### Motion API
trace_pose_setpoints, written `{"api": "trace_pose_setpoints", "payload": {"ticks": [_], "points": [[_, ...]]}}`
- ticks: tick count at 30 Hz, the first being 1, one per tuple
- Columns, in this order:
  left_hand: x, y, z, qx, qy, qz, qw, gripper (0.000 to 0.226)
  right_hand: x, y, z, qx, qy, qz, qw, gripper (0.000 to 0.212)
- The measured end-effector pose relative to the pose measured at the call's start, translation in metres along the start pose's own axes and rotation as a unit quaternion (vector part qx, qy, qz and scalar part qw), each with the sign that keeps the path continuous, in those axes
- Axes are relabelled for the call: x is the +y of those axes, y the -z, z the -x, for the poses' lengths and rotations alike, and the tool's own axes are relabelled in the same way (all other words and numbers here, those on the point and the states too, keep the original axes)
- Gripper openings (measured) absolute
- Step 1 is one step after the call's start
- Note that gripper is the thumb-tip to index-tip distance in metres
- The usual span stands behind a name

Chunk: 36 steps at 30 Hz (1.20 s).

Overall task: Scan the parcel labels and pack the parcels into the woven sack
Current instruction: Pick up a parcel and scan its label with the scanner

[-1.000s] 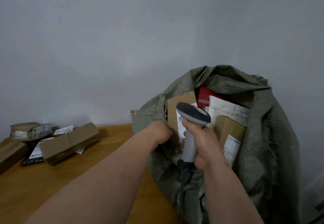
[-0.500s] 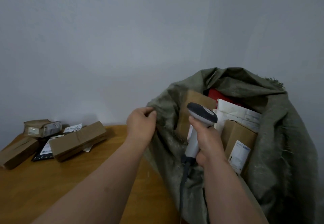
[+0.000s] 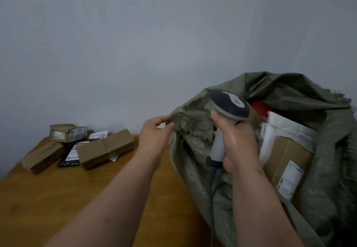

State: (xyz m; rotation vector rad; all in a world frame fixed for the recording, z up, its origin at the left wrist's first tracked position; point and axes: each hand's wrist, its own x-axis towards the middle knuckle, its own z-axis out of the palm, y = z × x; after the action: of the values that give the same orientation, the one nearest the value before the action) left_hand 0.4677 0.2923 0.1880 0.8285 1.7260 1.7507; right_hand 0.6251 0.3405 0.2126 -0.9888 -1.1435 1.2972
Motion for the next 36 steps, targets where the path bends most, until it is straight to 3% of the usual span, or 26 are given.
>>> {"api": "trace_pose_setpoints", "payload": {"ticks": [4, 7, 13, 18, 26, 32, 36], "points": [[-0.010, 0.044, -0.007, 0.001, 0.014, 0.005, 1.000, 0.017, 0.003, -0.047, 0.024, -0.118, -0.008, 0.036, 0.992, 0.016], [-0.025, 0.095, -0.019, 0.007, 0.035, 0.005, 0.999, 0.015, 0.029, -0.097, 0.046, -0.164, -0.028, 0.091, 0.982, 0.015], [-0.079, 0.213, -0.055, 0.064, 0.099, -0.004, 0.993, 0.015, 0.105, -0.194, 0.075, -0.173, -0.117, 0.158, 0.965, 0.022], [-0.123, 0.266, -0.076, 0.070, 0.153, -0.051, 0.984, 0.011, 0.158, -0.238, 0.080, -0.141, -0.168, 0.186, 0.958, 0.020], [-0.169, 0.256, -0.117, 0.014, 0.224, -0.087, 0.971, 0.017, 0.209, -0.259, 0.010, -0.059, -0.203, 0.170, 0.962, 0.023], [-0.187, 0.210, -0.179, -0.035, 0.242, -0.092, 0.965, 0.019, 0.232, -0.263, -0.092, 0.034, -0.182, 0.155, 0.970, 0.027], [-0.201, 0.167, -0.225, -0.086, 0.237, -0.071, 0.965, 0.011, 0.249, -0.266, -0.154, 0.048, -0.172, 0.208, 0.962, 0.028]]}}
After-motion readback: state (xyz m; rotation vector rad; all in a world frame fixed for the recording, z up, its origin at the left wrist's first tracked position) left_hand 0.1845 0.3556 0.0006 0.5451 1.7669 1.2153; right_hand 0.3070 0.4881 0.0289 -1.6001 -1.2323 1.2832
